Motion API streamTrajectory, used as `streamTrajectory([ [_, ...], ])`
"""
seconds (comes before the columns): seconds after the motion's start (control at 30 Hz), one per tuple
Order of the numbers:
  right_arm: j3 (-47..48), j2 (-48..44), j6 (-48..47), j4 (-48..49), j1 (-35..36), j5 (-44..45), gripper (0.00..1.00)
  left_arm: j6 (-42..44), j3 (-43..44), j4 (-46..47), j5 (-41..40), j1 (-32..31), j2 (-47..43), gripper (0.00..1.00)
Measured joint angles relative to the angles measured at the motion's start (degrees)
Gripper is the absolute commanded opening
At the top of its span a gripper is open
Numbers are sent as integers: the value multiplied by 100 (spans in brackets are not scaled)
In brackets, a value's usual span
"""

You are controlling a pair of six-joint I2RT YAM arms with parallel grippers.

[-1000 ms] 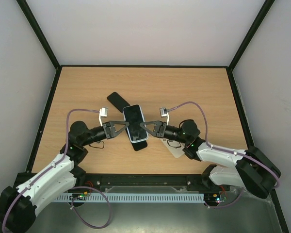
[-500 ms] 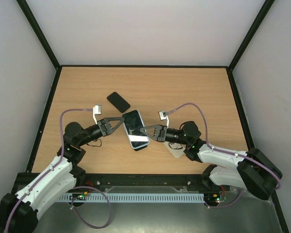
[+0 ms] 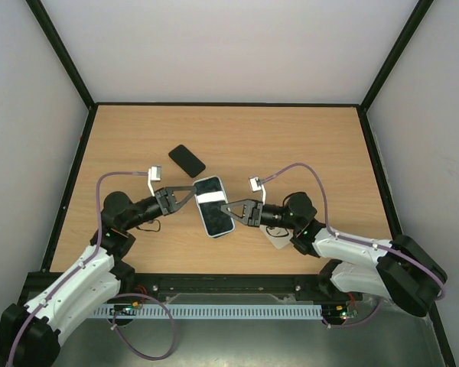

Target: Put the phone into the phone case

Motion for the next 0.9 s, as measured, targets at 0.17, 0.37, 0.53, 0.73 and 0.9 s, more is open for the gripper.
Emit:
streamTrajectory([
  [0.17, -9, -136, -81, -201, 22, 39, 31, 184, 0, -74, 76, 4, 2, 2],
  [0.37, 35, -251, -114, -422, 33, 219, 40, 435, 2, -160, 293, 4, 50, 2],
  [0.53, 114, -330, -79, -546, 33, 433, 41, 573, 2, -197, 466, 9, 68, 2],
  [0.73, 345, -358, -83, -702, 33, 649, 29, 640, 28, -155, 647, 31, 61, 2],
  [0.9, 461, -319, -129, -776, 33, 752, 4, 678, 79, -66, 787, 33, 63, 8],
])
